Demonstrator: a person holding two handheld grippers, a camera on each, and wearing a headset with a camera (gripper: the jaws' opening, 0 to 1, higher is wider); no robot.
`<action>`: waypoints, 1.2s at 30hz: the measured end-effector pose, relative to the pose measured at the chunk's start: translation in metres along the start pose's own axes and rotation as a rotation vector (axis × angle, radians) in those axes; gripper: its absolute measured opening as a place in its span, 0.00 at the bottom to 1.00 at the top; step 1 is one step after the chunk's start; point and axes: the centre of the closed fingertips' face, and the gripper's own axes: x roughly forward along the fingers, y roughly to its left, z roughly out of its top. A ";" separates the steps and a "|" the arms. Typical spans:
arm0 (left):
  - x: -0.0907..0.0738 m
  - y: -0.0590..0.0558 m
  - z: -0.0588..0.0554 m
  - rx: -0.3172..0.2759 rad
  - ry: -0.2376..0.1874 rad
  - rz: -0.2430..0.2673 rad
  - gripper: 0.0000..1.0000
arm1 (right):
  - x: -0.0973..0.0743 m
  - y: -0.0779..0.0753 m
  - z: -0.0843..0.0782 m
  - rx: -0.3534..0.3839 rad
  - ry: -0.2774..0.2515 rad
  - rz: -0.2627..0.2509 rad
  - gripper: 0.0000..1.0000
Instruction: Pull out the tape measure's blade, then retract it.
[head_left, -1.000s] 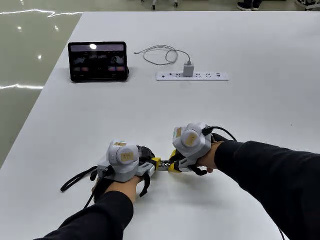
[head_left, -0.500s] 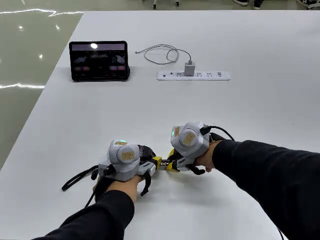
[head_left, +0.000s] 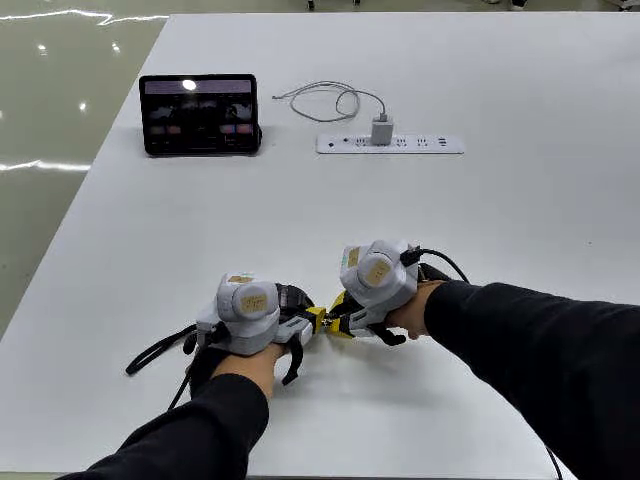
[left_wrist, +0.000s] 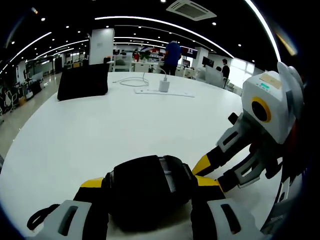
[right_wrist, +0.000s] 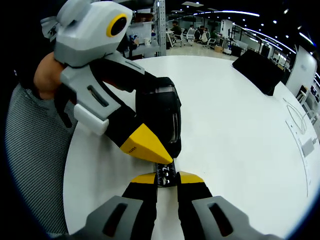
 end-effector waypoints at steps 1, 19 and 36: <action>0.000 0.000 0.000 -0.001 0.000 0.000 0.63 | 0.000 0.000 0.000 0.002 -0.002 0.001 0.10; 0.000 0.000 0.000 -0.006 0.001 -0.001 0.63 | 0.000 0.000 0.001 0.017 -0.032 -0.010 0.12; 0.000 0.000 0.000 -0.012 0.001 -0.007 0.63 | 0.000 -0.001 0.001 0.000 -0.076 -0.024 0.10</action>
